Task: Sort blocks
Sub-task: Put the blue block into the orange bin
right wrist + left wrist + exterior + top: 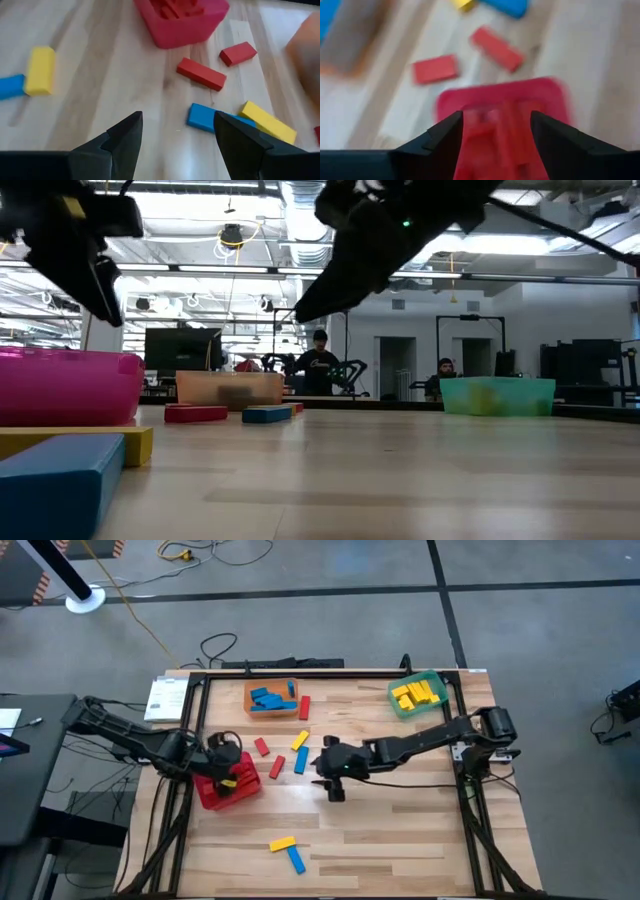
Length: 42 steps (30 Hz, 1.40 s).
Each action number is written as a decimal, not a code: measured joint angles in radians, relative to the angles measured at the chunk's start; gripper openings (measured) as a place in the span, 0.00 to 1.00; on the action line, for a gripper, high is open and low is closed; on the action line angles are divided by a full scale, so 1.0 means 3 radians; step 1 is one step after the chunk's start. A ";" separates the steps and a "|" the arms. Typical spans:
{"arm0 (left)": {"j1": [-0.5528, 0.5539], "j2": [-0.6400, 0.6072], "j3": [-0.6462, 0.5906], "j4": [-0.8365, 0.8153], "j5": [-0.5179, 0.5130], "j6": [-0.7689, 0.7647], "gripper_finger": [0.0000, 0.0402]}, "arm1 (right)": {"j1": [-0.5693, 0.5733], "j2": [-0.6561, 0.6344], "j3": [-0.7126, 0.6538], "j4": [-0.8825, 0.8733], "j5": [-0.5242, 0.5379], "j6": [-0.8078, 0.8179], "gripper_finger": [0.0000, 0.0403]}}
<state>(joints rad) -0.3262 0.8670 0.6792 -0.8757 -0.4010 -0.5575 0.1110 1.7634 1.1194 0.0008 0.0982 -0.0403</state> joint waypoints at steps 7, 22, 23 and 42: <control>-0.0266 0.0001 0.0003 0.0618 0.0297 0.0217 0.57 | -0.0246 0.0341 0.0529 -0.0603 -0.0193 -0.0421 0.65; -0.1031 0.0012 -0.0365 0.1789 0.0035 0.0225 0.57 | -0.0746 0.0723 0.0993 -0.1001 -0.0841 -0.1700 0.65; -0.1038 0.0012 -0.0409 0.1875 0.0032 0.0224 0.57 | -0.0774 0.0732 0.1008 -0.1010 -0.0881 -0.1714 0.65; -0.1076 0.0064 -0.0800 0.2480 -0.0098 0.0136 0.57 | -0.0766 0.1450 0.1601 -0.1000 -0.1379 -0.1690 0.65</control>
<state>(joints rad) -0.6491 0.8862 0.4393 -0.1318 -0.4305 -0.5168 -0.1187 2.1984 1.5998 -0.2993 -0.3156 -0.5472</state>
